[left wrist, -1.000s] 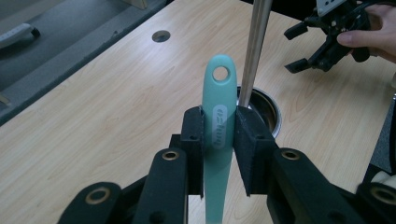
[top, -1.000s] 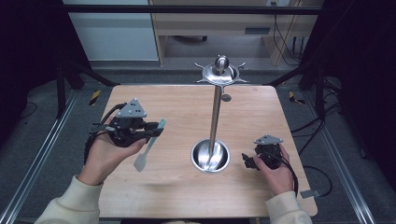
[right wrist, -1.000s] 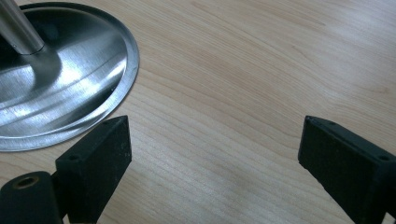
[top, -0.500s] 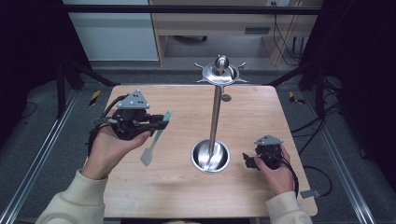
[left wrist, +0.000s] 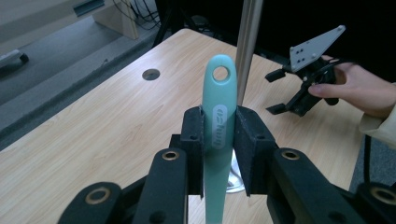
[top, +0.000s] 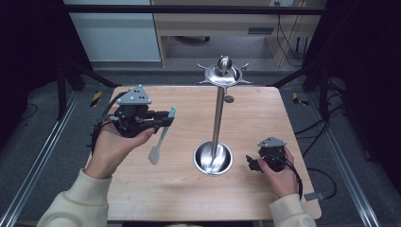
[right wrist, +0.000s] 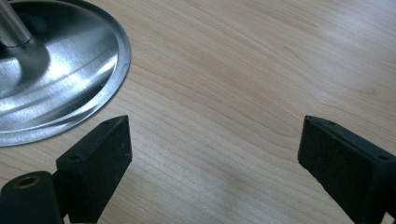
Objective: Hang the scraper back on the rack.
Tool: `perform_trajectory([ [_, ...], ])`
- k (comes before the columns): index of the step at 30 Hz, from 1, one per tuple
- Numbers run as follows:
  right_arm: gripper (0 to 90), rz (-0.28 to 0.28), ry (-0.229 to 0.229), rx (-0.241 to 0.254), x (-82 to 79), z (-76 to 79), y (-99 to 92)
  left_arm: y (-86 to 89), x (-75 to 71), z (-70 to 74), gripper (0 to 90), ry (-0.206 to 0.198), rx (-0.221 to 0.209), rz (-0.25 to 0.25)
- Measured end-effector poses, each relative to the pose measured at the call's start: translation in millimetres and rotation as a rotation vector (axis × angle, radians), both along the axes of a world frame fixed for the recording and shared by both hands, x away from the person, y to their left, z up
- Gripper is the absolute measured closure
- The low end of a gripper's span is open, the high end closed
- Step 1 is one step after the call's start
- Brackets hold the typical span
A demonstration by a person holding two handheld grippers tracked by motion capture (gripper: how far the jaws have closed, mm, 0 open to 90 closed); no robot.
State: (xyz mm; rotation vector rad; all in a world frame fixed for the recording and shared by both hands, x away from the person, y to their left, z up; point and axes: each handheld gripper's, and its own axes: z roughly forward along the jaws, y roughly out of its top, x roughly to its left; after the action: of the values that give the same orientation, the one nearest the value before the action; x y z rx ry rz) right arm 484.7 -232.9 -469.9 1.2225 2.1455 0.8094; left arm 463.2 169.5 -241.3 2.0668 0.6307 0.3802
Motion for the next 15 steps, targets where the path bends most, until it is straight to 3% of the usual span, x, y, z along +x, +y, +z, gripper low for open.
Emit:
perform_trajectory([
  [8,10.2,0.001,-0.01,-0.006,-0.1,-0.9,-1.7,-0.7,-1.6,10.4,74.0,-0.046,-0.049,0.015],
  [15,10.2,0.001,-0.016,-0.013,-0.2,-0.7,-2.5,-3.3,-2.7,15.0,73.9,-0.078,-0.057,0.023],
])
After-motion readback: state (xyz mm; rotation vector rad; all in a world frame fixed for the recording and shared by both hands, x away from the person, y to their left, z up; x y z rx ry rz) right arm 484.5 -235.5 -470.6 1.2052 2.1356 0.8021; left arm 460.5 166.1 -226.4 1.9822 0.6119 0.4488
